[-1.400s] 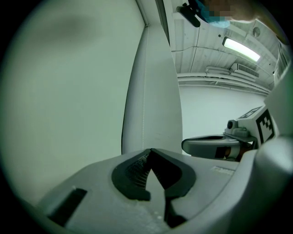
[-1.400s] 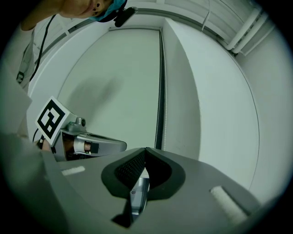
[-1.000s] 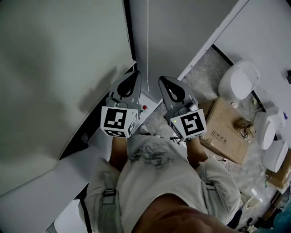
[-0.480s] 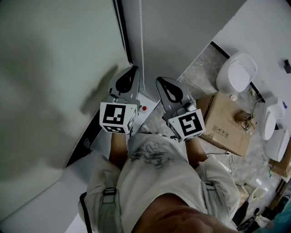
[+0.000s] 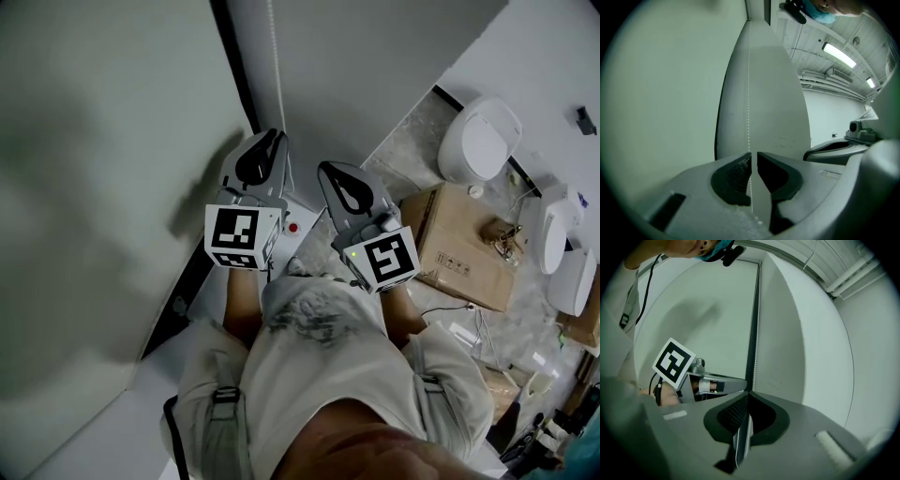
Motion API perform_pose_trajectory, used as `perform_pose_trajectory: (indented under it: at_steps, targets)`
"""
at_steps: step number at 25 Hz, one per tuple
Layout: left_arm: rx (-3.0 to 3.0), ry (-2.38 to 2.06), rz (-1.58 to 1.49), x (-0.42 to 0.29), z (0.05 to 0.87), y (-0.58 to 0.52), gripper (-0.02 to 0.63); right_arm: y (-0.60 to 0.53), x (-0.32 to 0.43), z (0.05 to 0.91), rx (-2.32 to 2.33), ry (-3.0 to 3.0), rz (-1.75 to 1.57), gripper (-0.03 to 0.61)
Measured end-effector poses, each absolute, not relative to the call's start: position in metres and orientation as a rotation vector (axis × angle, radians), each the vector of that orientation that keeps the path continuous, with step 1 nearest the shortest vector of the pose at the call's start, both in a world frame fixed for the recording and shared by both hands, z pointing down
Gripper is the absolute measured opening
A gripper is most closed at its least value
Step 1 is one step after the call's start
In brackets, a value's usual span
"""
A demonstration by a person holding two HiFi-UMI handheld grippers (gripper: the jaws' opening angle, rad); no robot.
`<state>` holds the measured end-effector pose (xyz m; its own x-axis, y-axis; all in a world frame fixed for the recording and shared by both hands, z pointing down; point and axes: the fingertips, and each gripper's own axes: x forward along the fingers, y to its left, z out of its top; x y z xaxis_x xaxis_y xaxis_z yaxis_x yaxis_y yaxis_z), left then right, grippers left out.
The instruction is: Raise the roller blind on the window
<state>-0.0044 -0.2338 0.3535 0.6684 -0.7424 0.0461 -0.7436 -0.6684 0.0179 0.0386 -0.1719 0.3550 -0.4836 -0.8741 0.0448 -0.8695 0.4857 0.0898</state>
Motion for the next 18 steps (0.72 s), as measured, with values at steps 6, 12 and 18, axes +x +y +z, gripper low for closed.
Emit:
perform_pose_trajectory:
  at_steps: [6, 12, 18]
  targets:
    - [2.846, -1.247, 0.081, -0.001, 0.352, -0.241, 0.06, -0.173, 0.038, 0.346, 1.566, -2.646, -0.116, 0.009]
    - [2.855, -1.214, 0.083, 0.005, 0.358, -0.244, 0.072, -0.173, 0.039, 0.35, 1.58, -2.628, -0.119, 0.009]
    - [2.865, -1.172, 0.084, 0.012, 0.363, -0.245, 0.074, -0.173, 0.042, 0.352, 1.599, -2.606, -0.118, 0.009]
